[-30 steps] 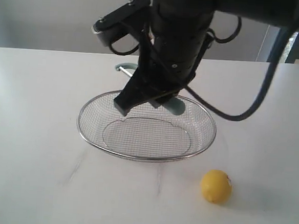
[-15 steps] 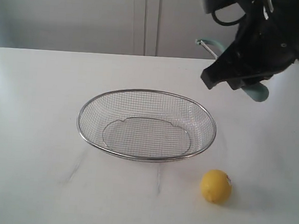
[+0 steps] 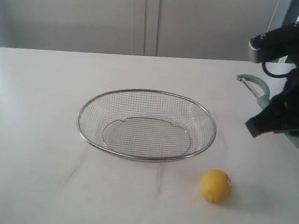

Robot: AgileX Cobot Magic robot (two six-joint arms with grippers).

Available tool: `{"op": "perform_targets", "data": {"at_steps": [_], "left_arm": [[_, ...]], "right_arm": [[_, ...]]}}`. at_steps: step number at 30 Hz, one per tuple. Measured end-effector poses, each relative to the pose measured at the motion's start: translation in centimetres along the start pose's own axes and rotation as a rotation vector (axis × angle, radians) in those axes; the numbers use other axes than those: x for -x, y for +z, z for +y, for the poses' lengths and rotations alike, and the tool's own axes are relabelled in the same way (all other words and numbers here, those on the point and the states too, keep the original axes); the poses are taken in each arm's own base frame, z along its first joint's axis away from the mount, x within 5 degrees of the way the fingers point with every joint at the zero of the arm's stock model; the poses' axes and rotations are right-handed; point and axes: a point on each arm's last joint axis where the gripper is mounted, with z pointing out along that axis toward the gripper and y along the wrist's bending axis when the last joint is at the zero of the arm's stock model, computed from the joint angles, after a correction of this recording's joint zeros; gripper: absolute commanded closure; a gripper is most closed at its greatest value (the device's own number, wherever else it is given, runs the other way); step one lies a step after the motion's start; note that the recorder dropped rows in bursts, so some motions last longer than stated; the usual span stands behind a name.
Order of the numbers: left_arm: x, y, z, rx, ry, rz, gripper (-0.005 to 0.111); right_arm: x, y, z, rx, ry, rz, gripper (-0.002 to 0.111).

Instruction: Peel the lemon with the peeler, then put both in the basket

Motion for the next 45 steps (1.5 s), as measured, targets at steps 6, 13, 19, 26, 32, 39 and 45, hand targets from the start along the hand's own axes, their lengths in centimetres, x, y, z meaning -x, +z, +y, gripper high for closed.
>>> {"op": "perform_targets", "data": {"at_steps": [6, 13, 19, 26, 32, 39, 45], "left_arm": [[0.0, 0.0, 0.0, 0.0, 0.0, 0.0, 0.106], [0.0, 0.0, 0.0, 0.0, 0.0, 0.0, 0.106], [0.0, 0.0, 0.0, 0.0, 0.0, 0.0, 0.106], [0.0, 0.0, 0.0, 0.0, 0.0, 0.0, 0.106], [0.0, 0.0, 0.0, 0.0, 0.0, 0.0, 0.106], [0.0, 0.0, 0.0, 0.0, 0.0, 0.0, 0.106], [0.0, 0.0, 0.0, 0.0, 0.0, -0.002, 0.106]], "right_arm": [[-1.3, -0.7, -1.1, -0.017, 0.049, -0.055, 0.108], [-1.4, -1.0, -1.2, -0.017, 0.057, -0.088, 0.108], [-1.4, -1.0, -1.2, -0.018, 0.058, -0.088, 0.108], [-1.4, -1.0, -1.2, -0.018, 0.058, -0.088, 0.108], [-1.4, -1.0, -1.3, -0.019, 0.06, -0.088, 0.108], [-1.4, -1.0, -1.3, -0.017, 0.061, -0.087, 0.108], [-1.4, -1.0, -1.3, -0.017, 0.061, -0.087, 0.108]]}}
